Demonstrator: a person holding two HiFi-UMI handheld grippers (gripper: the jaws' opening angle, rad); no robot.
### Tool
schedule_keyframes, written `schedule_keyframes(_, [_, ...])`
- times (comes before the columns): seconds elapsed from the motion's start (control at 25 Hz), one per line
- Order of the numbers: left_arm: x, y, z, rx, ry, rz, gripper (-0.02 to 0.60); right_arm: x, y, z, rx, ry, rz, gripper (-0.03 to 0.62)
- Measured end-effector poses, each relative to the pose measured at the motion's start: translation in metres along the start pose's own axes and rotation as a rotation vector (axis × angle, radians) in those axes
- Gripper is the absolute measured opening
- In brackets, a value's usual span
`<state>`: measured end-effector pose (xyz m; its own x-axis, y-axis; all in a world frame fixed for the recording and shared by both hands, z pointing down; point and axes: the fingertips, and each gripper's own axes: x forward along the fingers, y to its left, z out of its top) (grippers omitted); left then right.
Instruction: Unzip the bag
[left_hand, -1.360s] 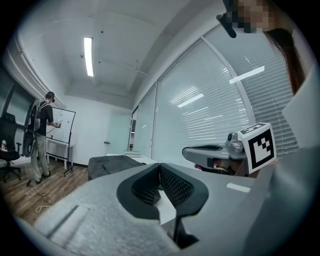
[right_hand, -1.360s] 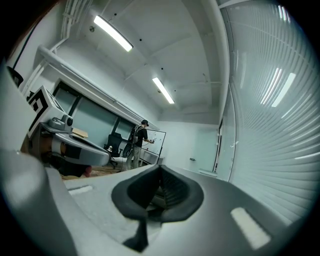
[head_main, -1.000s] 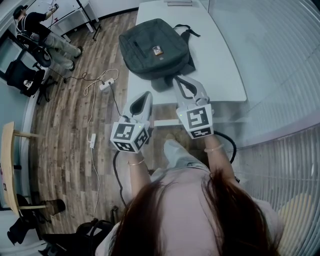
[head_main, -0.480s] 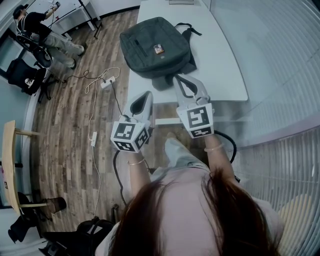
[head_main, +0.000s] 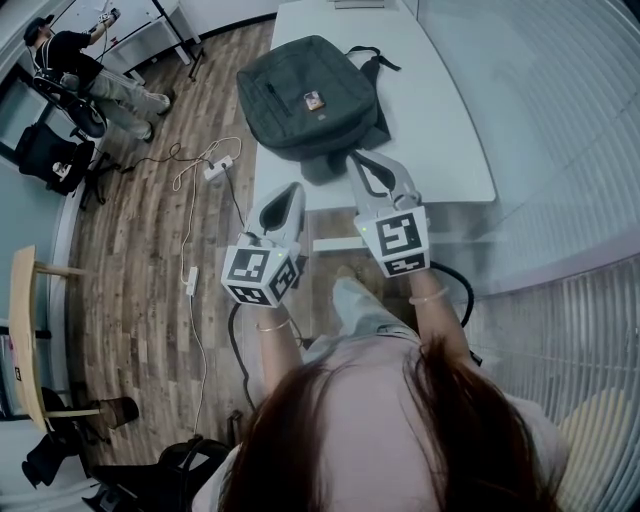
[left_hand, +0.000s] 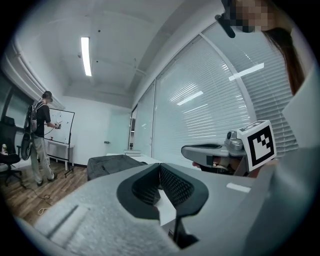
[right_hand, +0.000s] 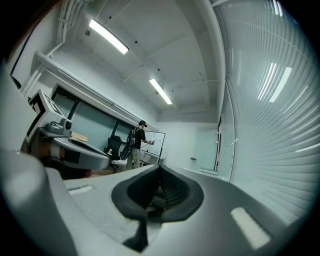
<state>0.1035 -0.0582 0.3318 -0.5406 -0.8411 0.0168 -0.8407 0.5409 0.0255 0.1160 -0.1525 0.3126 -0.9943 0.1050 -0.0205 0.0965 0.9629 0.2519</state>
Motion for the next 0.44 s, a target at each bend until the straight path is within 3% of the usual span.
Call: schedule_keyframes(0.44, [-0.002, -0.007, 0.005, -0.005, -0.02, 0.026, 0.012, -0.011, -0.005, -0.001, 0.024, -0.02, 0.017, 0.003])
